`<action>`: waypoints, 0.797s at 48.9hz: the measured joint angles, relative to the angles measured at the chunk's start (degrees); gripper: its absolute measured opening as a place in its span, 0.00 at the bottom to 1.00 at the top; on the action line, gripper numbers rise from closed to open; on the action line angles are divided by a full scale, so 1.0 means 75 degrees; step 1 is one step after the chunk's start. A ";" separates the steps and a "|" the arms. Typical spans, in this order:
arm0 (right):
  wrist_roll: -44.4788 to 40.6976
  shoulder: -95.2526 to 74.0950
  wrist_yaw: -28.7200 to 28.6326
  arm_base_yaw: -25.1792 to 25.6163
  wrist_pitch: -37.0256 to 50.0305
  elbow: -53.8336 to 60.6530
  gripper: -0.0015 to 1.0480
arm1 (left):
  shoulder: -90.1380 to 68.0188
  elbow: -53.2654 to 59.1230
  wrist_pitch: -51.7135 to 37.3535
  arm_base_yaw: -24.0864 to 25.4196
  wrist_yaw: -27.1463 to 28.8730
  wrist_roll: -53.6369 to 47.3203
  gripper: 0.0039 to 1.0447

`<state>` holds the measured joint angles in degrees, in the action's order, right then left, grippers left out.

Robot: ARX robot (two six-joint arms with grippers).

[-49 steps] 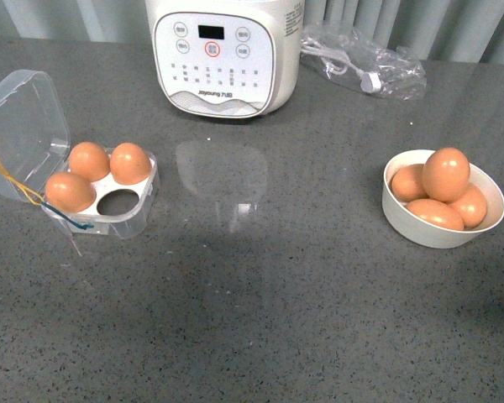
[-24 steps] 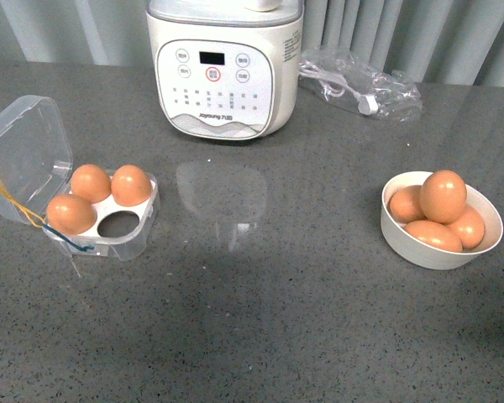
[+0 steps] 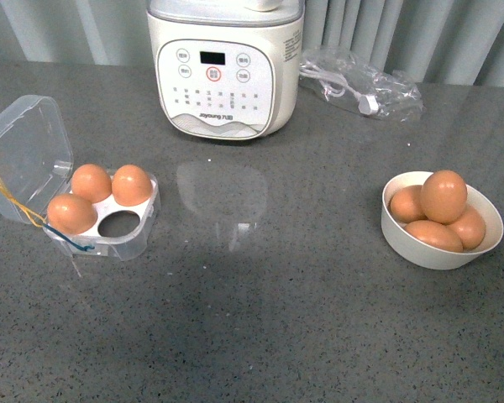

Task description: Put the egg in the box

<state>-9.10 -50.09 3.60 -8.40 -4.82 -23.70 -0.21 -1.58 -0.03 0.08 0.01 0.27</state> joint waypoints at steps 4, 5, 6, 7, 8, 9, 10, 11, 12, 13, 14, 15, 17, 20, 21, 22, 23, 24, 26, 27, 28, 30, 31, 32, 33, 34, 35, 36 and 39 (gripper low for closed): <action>0.0149 -0.1035 -0.0149 0.0052 -0.0038 -0.0586 0.93 | 0.0000 0.0000 0.0000 0.0000 0.0003 0.0000 0.94; 0.0187 -0.1358 -0.0154 0.0073 -0.0041 -0.0772 0.93 | 0.0000 0.0000 0.0000 0.0000 0.0003 0.0000 0.94; 0.0221 -0.1515 -0.0160 0.0085 -0.0041 -0.0866 0.93 | -0.0003 0.0000 0.0000 0.0000 0.0003 0.0003 0.94; 0.0248 -0.1827 -0.0175 0.0102 -0.0055 -0.1049 0.93 | -0.0003 0.0000 0.0000 0.0000 0.0003 0.0003 0.94; 0.0265 -0.2127 -0.0221 0.0111 -0.0096 -0.1233 0.93 | 0.0000 0.0000 0.0000 0.0000 0.0003 0.0000 0.94; 0.0274 -0.2264 -0.0236 0.0117 -0.0117 -0.1320 0.93 | 0.0000 0.0000 0.0000 0.0000 0.0003 0.0000 0.94; 0.0277 -0.2687 -0.0265 0.0131 -0.0157 -0.1577 0.93 | 0.0000 0.0000 0.0000 0.0000 0.0003 0.0000 0.94; 0.0277 -0.2946 -0.0274 0.0131 -0.0187 -0.1737 0.93 | 0.0000 0.0000 0.0000 0.0000 0.0003 0.0000 0.94; 0.0274 -0.3197 -0.0291 0.0131 -0.0233 -0.1900 0.93 | 0.0000 0.0000 0.0000 0.0000 0.0003 0.0000 0.94; 0.0274 -0.3322 -0.0300 0.0131 -0.0265 -0.1982 0.93 | 0.0000 0.0000 0.0000 0.0000 0.0006 0.0000 0.94; 0.0271 -0.3550 -0.0318 0.0131 -0.0321 -0.2142 0.93 | 0.0000 0.0000 0.0000 0.0000 0.0006 0.0003 0.94; 0.0262 -0.3768 -0.0323 0.0128 -0.0356 -0.2288 0.93 | 0.0000 0.0000 0.0000 0.0000 0.0003 0.0000 0.94; 0.0259 -0.4062 -0.0335 0.0119 -0.0417 -0.2498 0.93 | 0.0000 0.0000 0.0000 0.0000 0.0003 0.0000 0.94; 0.0259 -0.4494 -0.0411 0.0093 -0.0545 -0.2824 0.93 | 0.0000 0.0000 0.0000 0.0000 0.0003 0.0003 0.94; 0.0251 -0.4570 -0.0411 0.0087 -0.0557 -0.2879 0.93 | 0.0000 0.0000 0.0000 0.0000 0.0003 0.0003 0.94; 0.0236 -0.4794 -0.0399 0.0061 -0.0580 -0.3034 0.93 | 0.0000 0.0000 0.0000 0.0000 0.0003 0.0003 0.94; 0.0224 -0.4928 -0.0388 0.0041 -0.0595 -0.3130 0.93 | 0.0000 0.0000 0.0000 0.0000 0.0003 0.0000 0.94; 0.0207 -0.5050 -0.0388 0.0017 -0.0600 -0.3214 0.93 | 0.0000 0.0000 0.0000 0.0000 0.0003 0.0000 0.94; 0.0181 -0.5237 -0.0388 -0.0017 -0.0600 -0.3331 0.93 | 0.0000 0.0000 0.0000 0.0000 0.0003 0.0000 0.94; 0.0178 -0.5351 -0.0388 -0.0044 -0.0603 -0.3401 0.93 | 0.0000 0.0000 0.0000 0.0000 0.0003 0.0000 0.94; 0.0181 -0.5409 -0.0388 -0.0055 -0.0603 -0.3436 0.93 | 0.0000 0.0000 0.0000 0.0000 0.0003 0.0000 0.94; 0.0189 -0.5630 -0.0411 -0.0119 -0.0632 -0.3579 0.93 | 0.0000 0.0000 0.0000 0.0000 0.0003 0.0000 0.94; 0.0187 -0.5686 -0.0411 -0.0140 -0.0632 -0.3608 0.93 | 0.0000 0.0000 0.0000 0.0000 0.0003 0.0000 0.94; 0.0184 -0.5782 -0.0408 -0.0178 -0.0629 -0.3657 0.93 | 0.0000 0.0000 0.0000 0.0000 0.0003 0.0000 0.94; 0.0178 -0.5829 -0.0399 -0.0198 -0.0627 -0.3681 0.93 | 0.0000 0.0000 0.0000 0.0000 0.0003 0.0003 0.94; 0.0181 -0.5928 -0.0376 -0.0233 -0.0624 -0.3727 0.93 | 0.0000 0.0000 0.0000 0.0000 0.0003 0.0000 0.94; 0.0181 -0.6018 -0.0356 -0.0265 -0.0624 -0.3771 0.93 | 0.0000 0.0000 0.0000 0.0000 0.0003 0.0000 0.94; 0.0178 -0.6152 -0.0329 -0.0309 -0.0621 -0.3835 0.93 | 0.0000 0.0000 0.0000 0.0000 0.0003 0.0000 0.94; 0.0207 -0.6467 -0.0254 -0.0382 -0.0627 -0.4007 0.93 | 0.0000 0.0000 0.0000 0.0000 0.0003 0.0000 0.94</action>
<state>-7.55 -98.59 1.69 -11.27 -9.52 -53.76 -0.21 -1.58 -0.03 0.08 0.03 0.27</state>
